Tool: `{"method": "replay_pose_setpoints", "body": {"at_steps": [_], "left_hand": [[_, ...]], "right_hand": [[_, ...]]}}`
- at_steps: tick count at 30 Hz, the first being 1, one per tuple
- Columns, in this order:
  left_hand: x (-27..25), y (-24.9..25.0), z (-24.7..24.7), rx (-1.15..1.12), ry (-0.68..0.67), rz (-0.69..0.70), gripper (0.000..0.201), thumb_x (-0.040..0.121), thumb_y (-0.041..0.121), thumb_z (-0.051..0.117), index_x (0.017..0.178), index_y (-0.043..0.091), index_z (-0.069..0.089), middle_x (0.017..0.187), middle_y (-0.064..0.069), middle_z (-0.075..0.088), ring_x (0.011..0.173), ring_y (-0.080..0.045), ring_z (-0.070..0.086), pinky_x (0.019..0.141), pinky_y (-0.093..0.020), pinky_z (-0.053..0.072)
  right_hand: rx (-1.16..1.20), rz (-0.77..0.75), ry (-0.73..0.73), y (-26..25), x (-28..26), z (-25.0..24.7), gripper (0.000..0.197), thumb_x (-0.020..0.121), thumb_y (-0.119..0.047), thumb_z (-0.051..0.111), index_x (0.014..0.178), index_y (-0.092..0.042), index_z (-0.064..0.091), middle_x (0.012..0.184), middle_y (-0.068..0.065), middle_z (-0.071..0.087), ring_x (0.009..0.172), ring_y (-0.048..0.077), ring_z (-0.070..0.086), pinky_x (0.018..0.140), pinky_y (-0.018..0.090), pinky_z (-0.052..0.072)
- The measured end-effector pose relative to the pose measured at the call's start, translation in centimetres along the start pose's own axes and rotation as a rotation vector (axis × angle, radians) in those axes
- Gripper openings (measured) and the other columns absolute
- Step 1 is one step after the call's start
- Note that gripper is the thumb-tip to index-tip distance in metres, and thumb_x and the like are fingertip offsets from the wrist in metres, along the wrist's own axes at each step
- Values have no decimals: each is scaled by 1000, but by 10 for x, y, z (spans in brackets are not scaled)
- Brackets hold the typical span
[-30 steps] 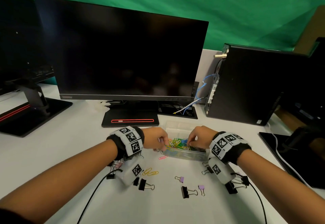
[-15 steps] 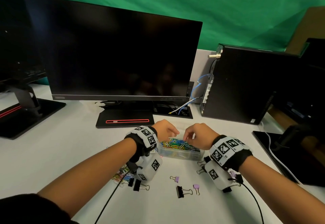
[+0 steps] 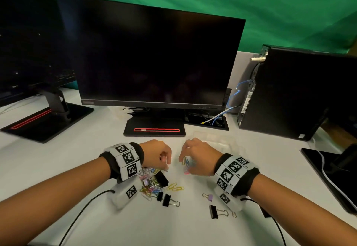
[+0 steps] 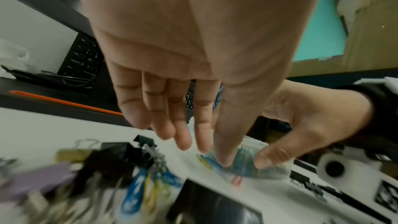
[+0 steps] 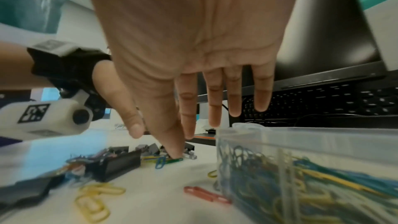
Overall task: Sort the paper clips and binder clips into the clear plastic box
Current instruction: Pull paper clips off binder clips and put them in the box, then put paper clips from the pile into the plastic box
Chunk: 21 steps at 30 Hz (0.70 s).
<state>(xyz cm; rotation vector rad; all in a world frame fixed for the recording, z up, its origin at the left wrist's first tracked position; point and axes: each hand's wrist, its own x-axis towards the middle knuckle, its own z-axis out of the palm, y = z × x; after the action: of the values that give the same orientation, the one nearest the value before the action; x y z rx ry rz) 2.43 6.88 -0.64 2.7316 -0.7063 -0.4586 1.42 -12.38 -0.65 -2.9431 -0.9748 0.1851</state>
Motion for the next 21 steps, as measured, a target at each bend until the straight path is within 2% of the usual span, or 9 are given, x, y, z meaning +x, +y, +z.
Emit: {"method": "replay_pose_setpoints", "body": {"at_steps": [2,4,7,9,11,13,16,18,21], "left_hand": [[-9,-3,7,29,-39,-45,25,80,35,68,98,19,64,82,9,55,75,-10,51,74,-23,45],[-16,-2,14,44,-45,-79,34,79,42,67,102,18,61,86,8,52,80,-12,50,75,-25,43],[-24,3,24,75,-33,-92,42,76,50,67,103,18,57,90,5,51,85,-14,48,74,-26,41],[-27,7,31,97,-26,-99,43,76,49,65,103,17,55,101,0,55,92,-17,51,80,-30,45],[-29,9,35,123,-5,-95,42,77,48,64,103,16,54,108,-3,56,98,-20,52,84,-33,46],[-30,11,35,135,13,-86,38,79,44,61,102,15,54,109,-5,55,97,-20,52,82,-32,45],[-31,11,32,112,44,-95,33,81,38,60,102,13,57,105,-5,57,93,-20,54,77,-30,45],[-31,9,27,81,75,-103,31,81,38,59,100,13,58,98,-2,57,88,-19,55,74,-28,44],[-32,1,17,51,109,-122,23,80,39,59,89,18,55,93,0,55,82,-17,53,69,-26,43]], "right_hand": [[-127,44,-89,-5,6,2,45,84,-31,63,127,-22,53,129,5,49,126,24,37,108,44,30],[-245,94,-175,-8,11,6,48,89,-35,54,133,-19,47,134,7,48,132,26,31,113,52,15],[-395,133,-242,-11,13,15,50,93,-47,37,132,-17,47,134,7,50,136,29,26,112,62,-2],[-459,133,-231,-14,11,20,56,94,-53,27,131,-16,49,131,6,54,138,31,24,109,66,-10],[-490,117,-189,-16,7,23,59,94,-55,24,130,-16,49,129,4,57,138,33,24,106,67,-15],[-499,82,-150,-18,3,25,57,95,-53,24,130,-17,49,127,1,59,138,35,24,103,68,-19],[-517,3,-124,-23,-9,24,53,96,-48,24,131,-16,48,126,0,60,139,35,22,98,66,-25],[-498,-49,-114,-25,-19,24,50,97,-43,26,134,-14,46,127,0,58,141,31,21,97,62,-27],[-388,-105,-128,-23,-33,23,44,98,-36,31,133,-14,47,128,1,58,140,25,26,103,56,-24]]}}
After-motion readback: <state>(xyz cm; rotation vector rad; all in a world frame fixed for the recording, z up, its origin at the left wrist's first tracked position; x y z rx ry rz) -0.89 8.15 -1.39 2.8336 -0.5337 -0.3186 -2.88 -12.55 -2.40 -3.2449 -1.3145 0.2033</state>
